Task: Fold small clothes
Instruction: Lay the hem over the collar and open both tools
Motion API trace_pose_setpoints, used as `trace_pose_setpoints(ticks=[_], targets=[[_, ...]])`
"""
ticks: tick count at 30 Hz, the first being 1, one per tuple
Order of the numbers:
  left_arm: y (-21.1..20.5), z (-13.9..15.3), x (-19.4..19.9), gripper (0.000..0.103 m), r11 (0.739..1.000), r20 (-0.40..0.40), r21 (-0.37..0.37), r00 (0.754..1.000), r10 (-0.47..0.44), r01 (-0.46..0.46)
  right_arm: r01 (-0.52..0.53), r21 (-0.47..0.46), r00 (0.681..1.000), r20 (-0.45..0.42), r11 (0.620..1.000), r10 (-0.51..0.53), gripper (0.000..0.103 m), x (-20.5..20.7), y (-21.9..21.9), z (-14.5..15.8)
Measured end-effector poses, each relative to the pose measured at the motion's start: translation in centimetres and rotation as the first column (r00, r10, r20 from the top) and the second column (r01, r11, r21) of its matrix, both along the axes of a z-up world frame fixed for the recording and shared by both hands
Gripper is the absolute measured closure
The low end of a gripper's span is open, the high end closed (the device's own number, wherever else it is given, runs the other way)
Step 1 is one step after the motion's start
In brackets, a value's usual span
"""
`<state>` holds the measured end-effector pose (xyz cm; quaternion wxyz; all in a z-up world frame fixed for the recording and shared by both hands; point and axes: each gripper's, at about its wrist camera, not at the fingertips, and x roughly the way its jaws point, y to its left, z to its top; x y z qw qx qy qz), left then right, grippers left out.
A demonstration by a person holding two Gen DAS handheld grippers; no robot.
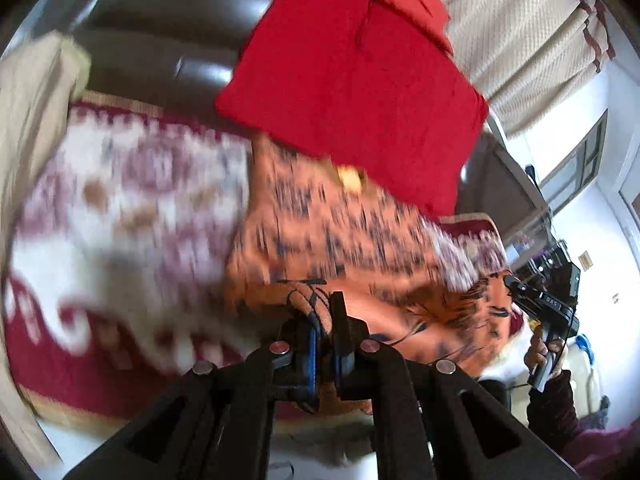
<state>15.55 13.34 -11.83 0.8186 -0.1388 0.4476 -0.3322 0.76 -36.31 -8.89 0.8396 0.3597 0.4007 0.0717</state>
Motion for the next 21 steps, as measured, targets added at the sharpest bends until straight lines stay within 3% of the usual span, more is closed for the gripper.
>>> trace_pose_setpoints(ticks=[3,6,9,13,15,17,21], targets=[[-1.1,1.5,5.9,0.097,1.000,0.005,0.004,1.000,0.031,-0.031,0.073,0.002,0.997,0.024,0.997,-0.073,0.088,4.8,-2.0,0.5],[-3.1,1.0,12.5,0.097,0.998,-0.034,0.011,0.997,0.069,-0.069,0.155,0.030,0.988,0.013,0.987,-0.155,0.088,9.9,-5.0,-0.5],[-6.3,-1.3,18.4,0.097,0.993,-0.069,0.063,0.992,0.101,-0.097,0.225,0.078,0.974,-0.040,0.971,-0.222,0.088,15.6,-7.5,-3.5],[-8.8,-5.9,23.2,0.096,0.985,-0.146,0.112,0.978,0.147,-0.131,0.291,0.142,0.951,-0.155,0.946,-0.269,0.084,21.4,-9.6,-9.8],[-9.2,-8.3,24.6,0.096,0.981,-0.194,0.134,0.967,0.167,-0.143,0.341,0.223,0.927,-0.244,0.913,-0.286,0.084,23.0,-10.8,-13.8],[-8.9,-9.9,25.3,0.096,0.983,-0.230,0.101,0.958,0.173,-0.154,0.387,0.304,0.906,-0.302,0.870,-0.298,0.083,23.0,-11.9,-16.9],[-7.7,-10.8,25.7,0.096,0.986,-0.274,0.005,0.948,0.161,-0.166,0.412,0.416,0.907,-0.272,0.811,-0.321,0.082,21.3,-13.3,-19.0]])
